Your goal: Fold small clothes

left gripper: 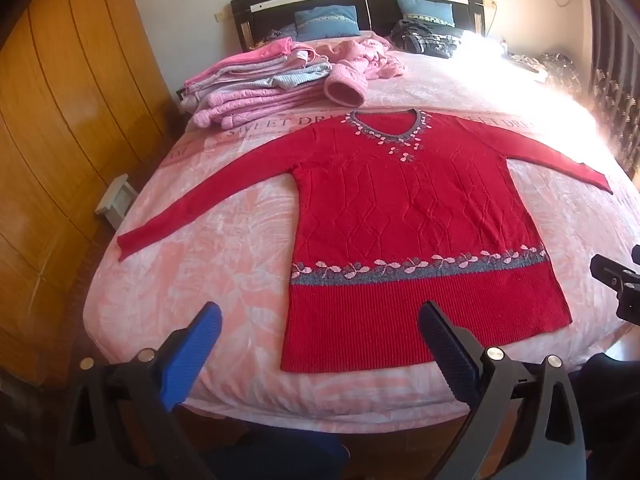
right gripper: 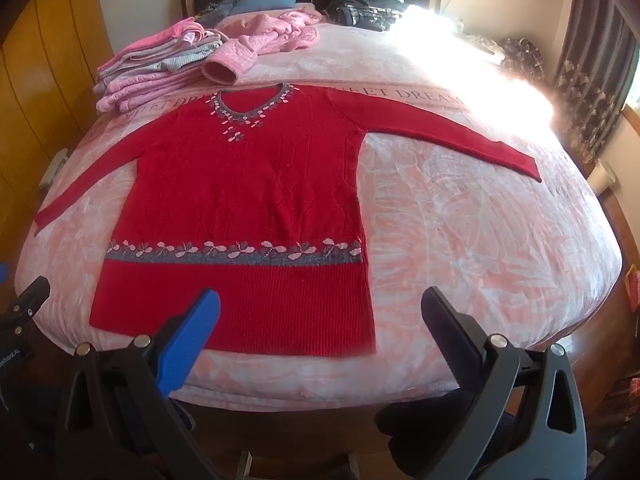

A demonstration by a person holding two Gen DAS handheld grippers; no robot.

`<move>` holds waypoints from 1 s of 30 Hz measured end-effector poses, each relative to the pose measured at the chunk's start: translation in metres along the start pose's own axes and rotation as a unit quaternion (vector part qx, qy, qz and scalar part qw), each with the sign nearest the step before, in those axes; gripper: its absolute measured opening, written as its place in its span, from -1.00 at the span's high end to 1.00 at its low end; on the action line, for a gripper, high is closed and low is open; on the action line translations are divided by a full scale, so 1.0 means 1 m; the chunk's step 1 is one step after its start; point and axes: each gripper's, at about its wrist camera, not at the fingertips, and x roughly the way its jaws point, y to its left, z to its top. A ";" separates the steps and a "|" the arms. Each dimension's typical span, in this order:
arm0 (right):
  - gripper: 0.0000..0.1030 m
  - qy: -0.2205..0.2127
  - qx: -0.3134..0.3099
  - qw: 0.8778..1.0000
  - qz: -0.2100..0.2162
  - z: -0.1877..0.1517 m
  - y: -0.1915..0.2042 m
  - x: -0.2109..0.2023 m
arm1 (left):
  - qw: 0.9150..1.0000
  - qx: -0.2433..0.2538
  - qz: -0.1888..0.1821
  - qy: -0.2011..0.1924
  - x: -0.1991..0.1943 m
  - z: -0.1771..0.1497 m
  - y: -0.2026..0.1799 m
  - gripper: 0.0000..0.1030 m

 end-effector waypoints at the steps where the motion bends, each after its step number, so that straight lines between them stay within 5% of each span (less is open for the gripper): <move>1: -0.94 -0.002 0.001 1.000 0.000 0.000 0.000 0.000 | 1.000 0.000 0.001 0.000 0.000 0.000 0.000 -0.92; 30: -0.94 -0.011 -0.011 1.000 0.008 -0.001 0.005 -0.004 | 1.000 -0.012 -0.001 -0.001 0.000 -0.001 0.006 -0.93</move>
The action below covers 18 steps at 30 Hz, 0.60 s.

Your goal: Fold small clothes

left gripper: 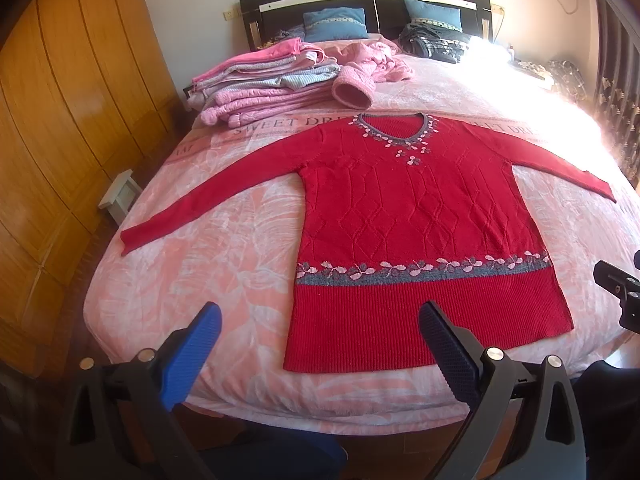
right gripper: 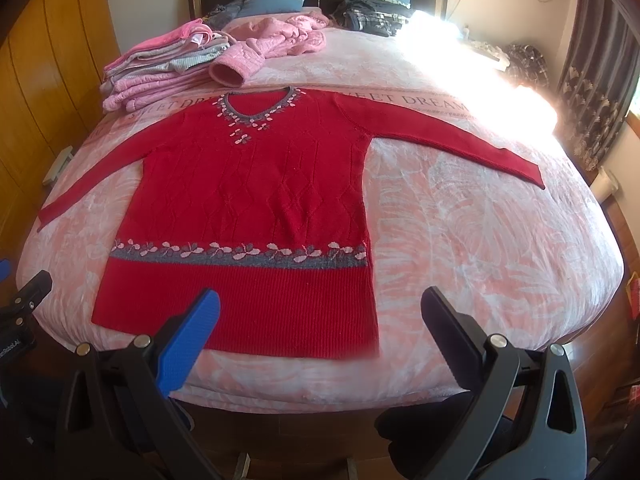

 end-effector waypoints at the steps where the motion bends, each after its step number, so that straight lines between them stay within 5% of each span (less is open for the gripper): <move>1: -0.94 0.000 0.000 1.000 0.001 0.000 0.000 0.000 | 1.000 0.000 0.000 0.000 0.000 0.000 0.000 -0.93; 18: -0.94 -0.002 0.000 1.000 0.002 0.000 -0.001 -0.002 | 1.000 -0.002 0.000 0.001 0.001 -0.001 0.002 -0.93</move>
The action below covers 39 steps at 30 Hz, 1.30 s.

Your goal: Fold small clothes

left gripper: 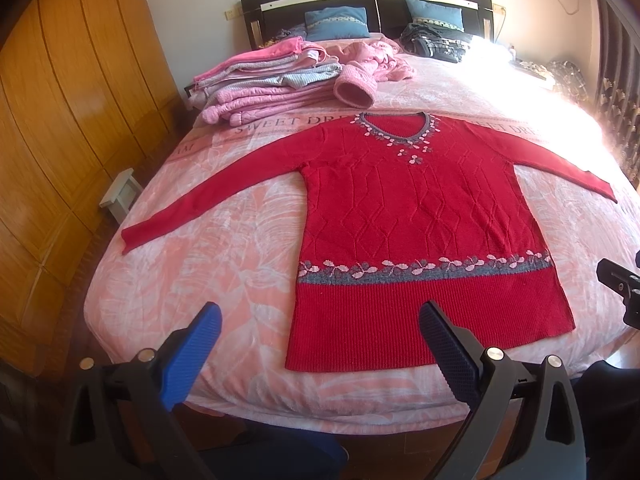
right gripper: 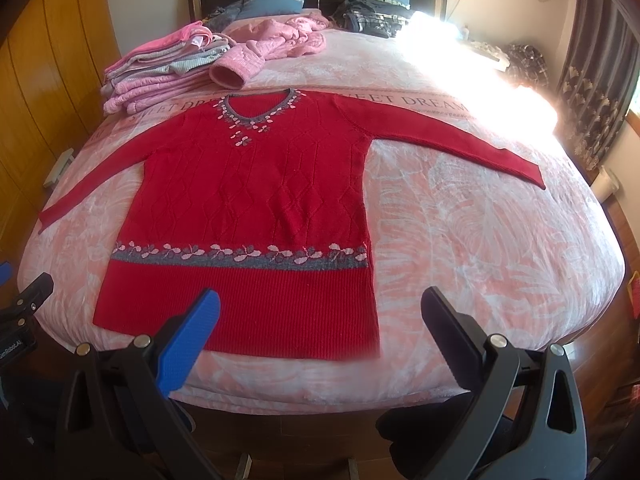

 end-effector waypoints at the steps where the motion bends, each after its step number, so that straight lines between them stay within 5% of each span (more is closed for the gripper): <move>1: -0.94 0.000 0.000 1.000 0.000 0.000 0.000 0.000 | 1.000 0.000 0.000 0.000 0.000 0.000 0.001 -0.93; 39: -0.94 -0.002 0.001 1.000 -0.001 0.001 -0.001 0.000 | 1.000 -0.001 0.001 0.001 0.001 -0.001 0.003 -0.93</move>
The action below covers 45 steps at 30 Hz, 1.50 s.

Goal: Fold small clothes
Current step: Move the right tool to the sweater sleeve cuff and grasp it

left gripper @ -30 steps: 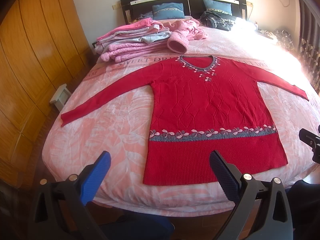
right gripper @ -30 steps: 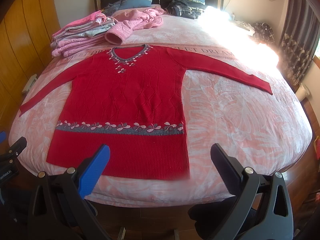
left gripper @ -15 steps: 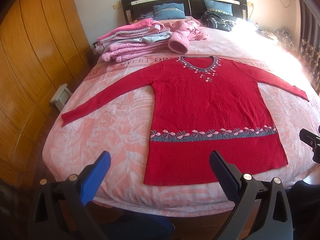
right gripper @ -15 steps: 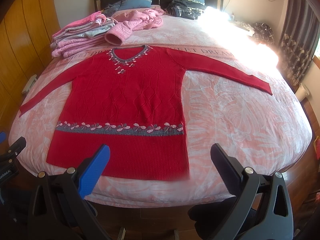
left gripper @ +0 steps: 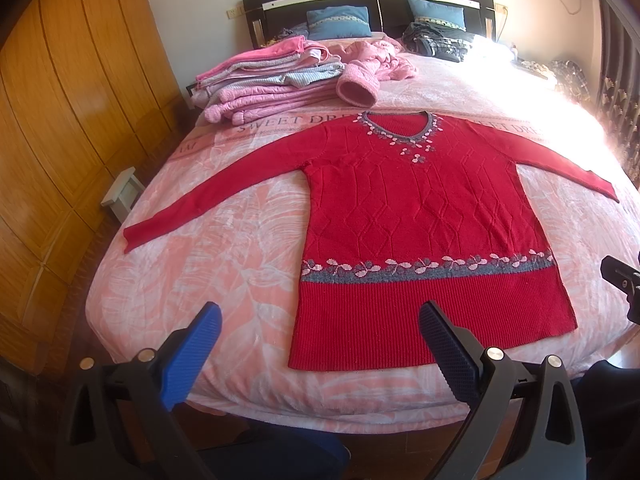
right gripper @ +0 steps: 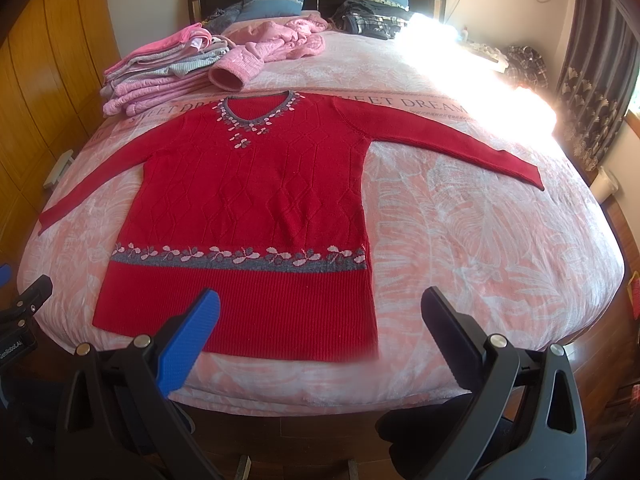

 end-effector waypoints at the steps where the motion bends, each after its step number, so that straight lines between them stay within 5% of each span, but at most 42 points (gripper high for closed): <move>1: -0.94 0.000 0.000 1.000 0.000 0.000 0.000 0.000 | 1.000 0.000 0.000 0.000 0.000 0.000 0.000 -0.93; 17: -0.94 0.003 0.016 1.000 -0.003 0.011 -0.012 0.005 | 1.000 -0.007 0.001 0.002 0.009 0.004 0.004 -0.93; 22: -0.94 0.017 0.024 0.999 -0.045 0.038 -0.038 0.030 | 1.000 -0.010 0.008 0.010 0.030 0.025 -0.004 -0.93; 29: -0.94 0.061 0.111 0.991 -0.033 0.079 -0.109 0.083 | 0.997 -0.055 -0.017 0.054 0.073 0.076 -0.021 -0.93; 36: -0.94 0.066 0.131 0.987 -0.067 0.121 -0.195 0.139 | 0.997 -0.061 -0.013 0.036 0.124 0.131 -0.056 -0.93; 45: -0.93 0.079 0.244 0.967 -0.018 0.158 -0.336 0.229 | 0.996 -0.089 -0.008 0.030 0.189 0.176 -0.082 -0.93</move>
